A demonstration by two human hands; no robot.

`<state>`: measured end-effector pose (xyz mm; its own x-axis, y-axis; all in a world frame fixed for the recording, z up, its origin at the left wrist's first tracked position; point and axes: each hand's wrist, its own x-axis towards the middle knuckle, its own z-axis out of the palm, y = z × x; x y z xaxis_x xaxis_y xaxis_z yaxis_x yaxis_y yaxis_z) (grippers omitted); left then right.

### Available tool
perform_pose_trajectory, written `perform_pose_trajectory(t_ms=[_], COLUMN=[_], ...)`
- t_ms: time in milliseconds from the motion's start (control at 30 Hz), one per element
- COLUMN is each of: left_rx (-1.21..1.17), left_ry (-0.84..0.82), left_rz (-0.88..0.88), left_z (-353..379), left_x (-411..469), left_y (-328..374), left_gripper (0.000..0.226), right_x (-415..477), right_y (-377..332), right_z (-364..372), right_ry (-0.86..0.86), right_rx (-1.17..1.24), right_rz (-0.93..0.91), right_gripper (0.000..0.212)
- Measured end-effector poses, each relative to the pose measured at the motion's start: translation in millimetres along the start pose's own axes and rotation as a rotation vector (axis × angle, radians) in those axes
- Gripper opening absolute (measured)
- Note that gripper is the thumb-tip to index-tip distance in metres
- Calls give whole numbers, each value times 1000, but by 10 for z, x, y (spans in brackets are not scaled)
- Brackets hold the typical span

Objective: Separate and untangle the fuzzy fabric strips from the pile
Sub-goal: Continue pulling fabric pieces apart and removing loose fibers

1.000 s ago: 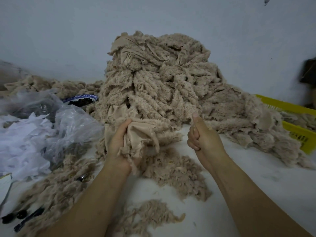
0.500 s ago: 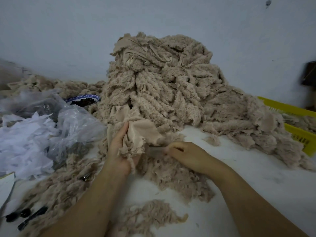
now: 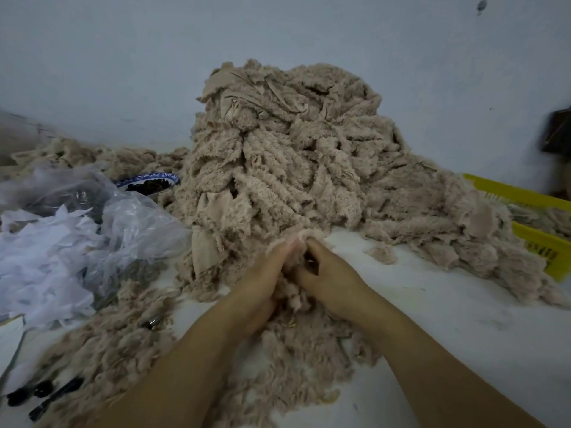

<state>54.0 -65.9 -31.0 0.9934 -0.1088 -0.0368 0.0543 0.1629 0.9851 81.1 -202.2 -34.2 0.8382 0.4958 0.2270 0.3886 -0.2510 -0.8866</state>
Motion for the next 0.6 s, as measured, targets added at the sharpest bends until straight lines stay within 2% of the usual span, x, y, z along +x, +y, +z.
perform_pose_trajectory(t_ms=[67,100,167,200,233,267,333,367,433,500,533,600], left_rx=[117,217,451,566,678,790,985,1077,1190,1085,980,805], left_ry=[-81,-88,55,146,180,141,-45,-111,-127,-44,13,109], left_rz=[63,113,176,183,183,179,174,195,245,259,257,276], left_z=[-73,-125,-217,-260,-305,-327,-326,-320,-299,-279,-274,-252], left_x=[4,7,25,44,61,83,100,107,121,106,101,82], left_y=[-2,6,17,5,-16,-36,-76,-104,-129,-124,-119,-98], left_gripper=[54,49,31,22,16,16,20,20,17,13,13,15], right_x=[20,42,76,77,67,56,77,80,69,46,36,34], right_y=[31,41,70,104,139,169,245,253,242,251,261,256], right_z=[-103,-212,-520,-638,-694,-690,-552,-454,-284,-159,-112,-75], right_ry=[90,221,531,632,684,682,598,529,316,47,-35,-53], right_rx=[161,339,846,1052,1140,1100,792,601,169,-191,-296,-330], right_rz=[61,101,67,47,89,179,326,339,261,124,83,91], right_gripper=[12,9,17,23,33,40,34,28,25,34,39,31])
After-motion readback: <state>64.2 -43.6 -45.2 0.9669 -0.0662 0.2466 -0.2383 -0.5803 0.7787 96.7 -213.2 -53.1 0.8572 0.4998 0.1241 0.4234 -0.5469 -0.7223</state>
